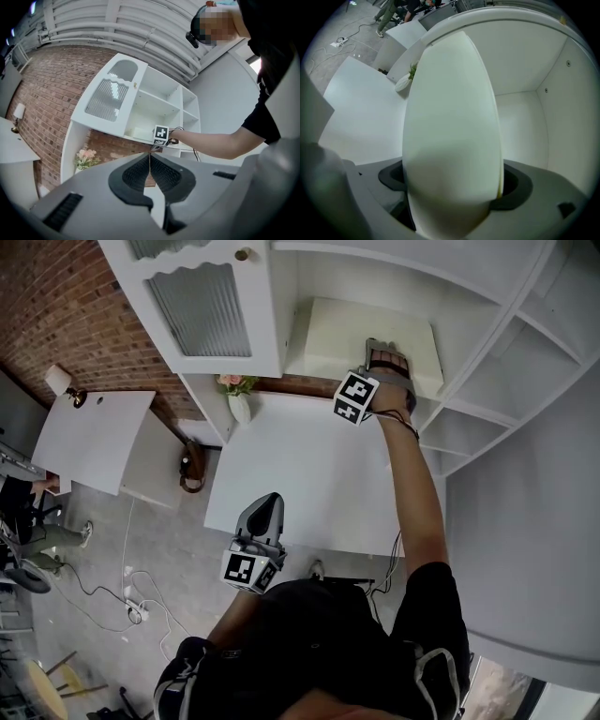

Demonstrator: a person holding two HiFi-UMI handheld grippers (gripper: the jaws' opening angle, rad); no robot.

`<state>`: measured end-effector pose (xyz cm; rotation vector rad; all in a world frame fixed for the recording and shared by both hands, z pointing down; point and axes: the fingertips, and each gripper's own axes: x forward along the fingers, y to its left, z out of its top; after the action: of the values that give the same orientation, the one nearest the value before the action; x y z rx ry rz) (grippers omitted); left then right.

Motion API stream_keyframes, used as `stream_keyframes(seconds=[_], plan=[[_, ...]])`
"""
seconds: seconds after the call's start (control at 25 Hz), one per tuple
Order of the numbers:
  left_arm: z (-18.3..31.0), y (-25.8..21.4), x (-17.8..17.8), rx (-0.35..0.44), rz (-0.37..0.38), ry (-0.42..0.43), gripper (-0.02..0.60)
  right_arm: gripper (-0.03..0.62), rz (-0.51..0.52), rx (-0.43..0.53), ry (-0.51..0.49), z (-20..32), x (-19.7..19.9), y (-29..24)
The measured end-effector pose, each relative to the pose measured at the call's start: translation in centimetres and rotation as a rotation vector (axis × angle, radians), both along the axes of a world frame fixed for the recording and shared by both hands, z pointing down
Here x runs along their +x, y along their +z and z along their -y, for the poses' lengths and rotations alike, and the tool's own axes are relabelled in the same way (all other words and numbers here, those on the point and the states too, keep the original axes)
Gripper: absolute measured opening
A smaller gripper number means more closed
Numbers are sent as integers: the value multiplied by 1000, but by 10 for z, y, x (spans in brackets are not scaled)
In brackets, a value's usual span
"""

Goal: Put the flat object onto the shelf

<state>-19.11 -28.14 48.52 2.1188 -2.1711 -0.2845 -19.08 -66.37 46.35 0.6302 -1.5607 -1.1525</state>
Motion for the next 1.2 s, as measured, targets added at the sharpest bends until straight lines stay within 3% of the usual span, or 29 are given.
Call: stream_keyframes(seconds=[0.32,0.6,0.76,0.84,0.96,1.08,1.2], plan=[[-17,-6,3,18,-15,25,15,479,37,-51,-68,-15,7,-10],[-40,-6,-1,30,-25,37,15,476,116,57,-84,-68,29,-28],[-57,-3,4,82,-34,78,15,472,243,82,-99,-121,51,-29],[-70,-3,7,93,-37,91,15,471,330,35,-128,-157,60,-15],[-96,1,6,81,-40,95,15,450,518,-112,-136,-219,74,18],[-126,5,1,73,-61,99,15,260,810,-322,-75,-289,90,47],[-154,9,4,69,-69,129,15,196,1052,-519,16,-355,109,76]])
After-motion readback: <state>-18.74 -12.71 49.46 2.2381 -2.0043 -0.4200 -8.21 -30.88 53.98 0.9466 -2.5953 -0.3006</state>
